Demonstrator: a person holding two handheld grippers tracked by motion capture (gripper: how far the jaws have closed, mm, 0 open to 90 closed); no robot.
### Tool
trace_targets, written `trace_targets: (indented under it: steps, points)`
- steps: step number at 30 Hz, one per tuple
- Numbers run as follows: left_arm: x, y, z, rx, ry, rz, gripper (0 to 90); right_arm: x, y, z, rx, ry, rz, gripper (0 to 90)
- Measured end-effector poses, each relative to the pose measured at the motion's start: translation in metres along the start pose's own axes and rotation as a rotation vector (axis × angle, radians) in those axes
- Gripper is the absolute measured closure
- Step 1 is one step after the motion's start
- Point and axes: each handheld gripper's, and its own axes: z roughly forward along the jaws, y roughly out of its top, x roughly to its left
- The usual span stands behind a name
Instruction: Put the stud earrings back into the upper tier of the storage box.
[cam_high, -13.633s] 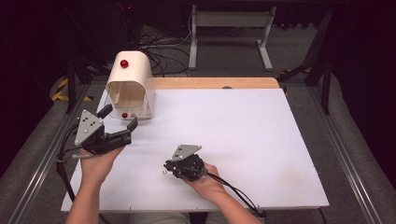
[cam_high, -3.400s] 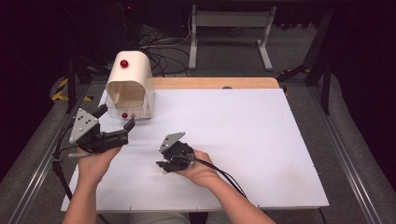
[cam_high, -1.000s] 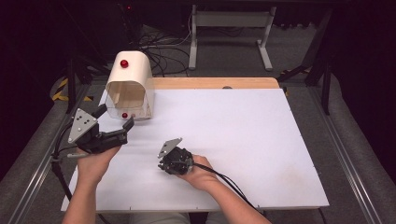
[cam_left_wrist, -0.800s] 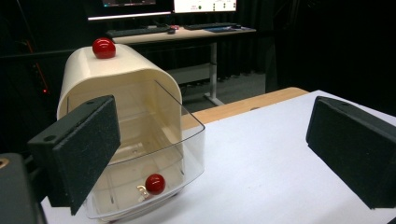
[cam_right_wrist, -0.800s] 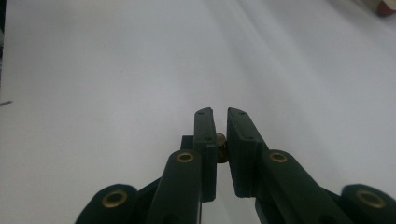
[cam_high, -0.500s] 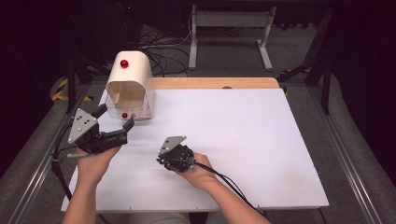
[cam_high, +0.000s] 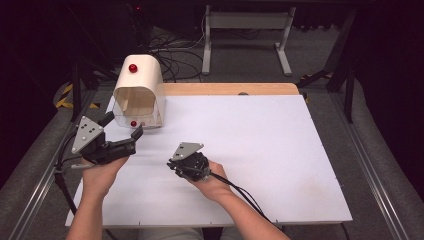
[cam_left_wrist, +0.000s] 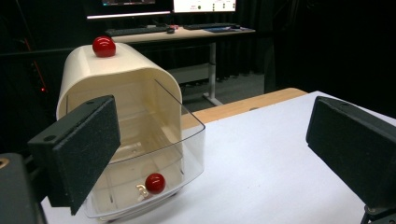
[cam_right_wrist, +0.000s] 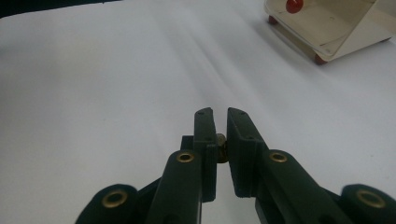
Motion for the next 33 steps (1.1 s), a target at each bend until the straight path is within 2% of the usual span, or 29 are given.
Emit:
trace_targets:
  steps: [13, 22, 33]
  points:
    - [0.001, 0.0, 0.0, -0.001, -0.001, 0.001, 3.6, -0.001, 0.011, -0.006, -0.07, -0.048, 0.0, 83.2]
    - [0.001, 0.0, 0.0, 0.001, -0.006, 0.003, 3.7, -0.001, 0.019, -0.008, -0.084, -0.064, -0.014, 83.3]
    - [0.001, 0.0, 0.0, -0.002, -0.006, 0.002, 3.7, -0.005, 0.037, -0.011, -0.136, -0.091, -0.021, 83.3]
